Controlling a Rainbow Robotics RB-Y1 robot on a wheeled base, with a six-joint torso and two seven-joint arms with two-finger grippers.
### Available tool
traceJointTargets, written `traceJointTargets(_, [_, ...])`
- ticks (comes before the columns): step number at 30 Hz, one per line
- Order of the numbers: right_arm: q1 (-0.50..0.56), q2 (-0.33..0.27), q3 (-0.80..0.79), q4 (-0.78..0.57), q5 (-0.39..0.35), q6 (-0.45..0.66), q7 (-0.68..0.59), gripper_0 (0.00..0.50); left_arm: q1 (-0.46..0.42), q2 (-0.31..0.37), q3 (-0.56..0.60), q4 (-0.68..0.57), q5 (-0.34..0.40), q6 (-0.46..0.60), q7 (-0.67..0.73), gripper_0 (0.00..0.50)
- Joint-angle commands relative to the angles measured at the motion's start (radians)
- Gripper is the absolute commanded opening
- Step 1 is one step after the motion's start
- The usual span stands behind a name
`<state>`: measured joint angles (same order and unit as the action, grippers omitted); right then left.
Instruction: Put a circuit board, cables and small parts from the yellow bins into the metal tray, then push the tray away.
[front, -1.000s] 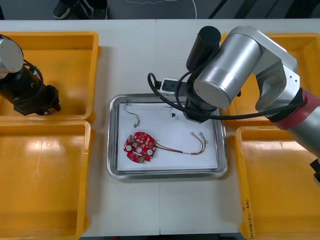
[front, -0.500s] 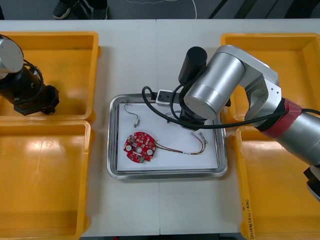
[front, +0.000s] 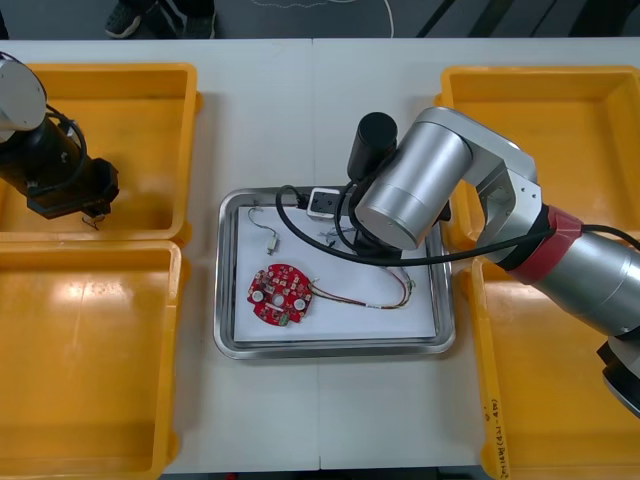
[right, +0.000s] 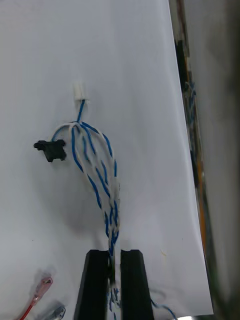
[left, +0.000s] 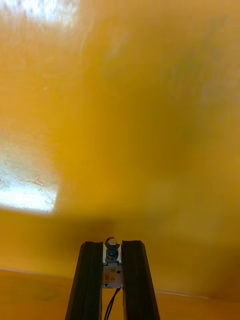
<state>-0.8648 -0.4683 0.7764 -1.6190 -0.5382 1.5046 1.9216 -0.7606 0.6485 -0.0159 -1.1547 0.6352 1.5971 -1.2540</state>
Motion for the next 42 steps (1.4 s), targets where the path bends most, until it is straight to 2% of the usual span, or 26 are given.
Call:
traceJointTargets(1, [0.003,0.016,0.012,-0.009,0.01,-0.009,0.037,0.227,-0.042,0.03,0.057,-0.08,-0.006,0.03,-0.065,0.0])
traceJointTargets(3, [0.003,0.016,0.012,-0.009,0.01,-0.009,0.037,0.29,-0.042,0.034,0.083,-0.119,-0.002,0.049,-0.065,0.0])
traceJointTargets(9, [0.003,0.016,0.012,-0.009,0.014,-0.001,0.03,0.406,-0.042,0.04,0.149,-0.234,0.004,0.118,-0.064,0.0])
traceJointTargets(12, [0.003,0.016,0.009,-0.009,0.014,0.005,0.027,0.447,-0.04,0.046,0.172,-0.284,0.004,0.147,-0.061,0.0])
traceJointTargets(18, [0.003,0.016,-0.029,-0.022,0.012,0.043,0.025,0.495,-0.042,0.062,0.175,-0.369,0.003,0.208,-0.047,0.0])
traceJointTargets(26, [0.001,0.002,-0.163,-0.093,-0.045,0.143,0.025,0.5,-0.042,0.065,0.175,-0.467,0.004,0.317,-0.022,0.0])
traceJointTargets(35, [0.001,-0.039,-0.407,-0.217,-0.114,0.338,0.004,0.5,-0.042,0.063,0.172,-0.576,0.014,0.323,0.016,0.0])
traceJointTargets(39, [0.003,-0.075,-0.488,-0.242,-0.163,0.399,-0.098,0.5,-0.042,0.062,0.137,-0.614,0.031,0.323,0.091,0.0])
traceJointTargets(42, [0.004,-0.098,-0.509,-0.259,-0.158,0.415,-0.164,0.5,-0.042,0.06,0.096,-0.64,0.055,0.323,0.153,0.0])
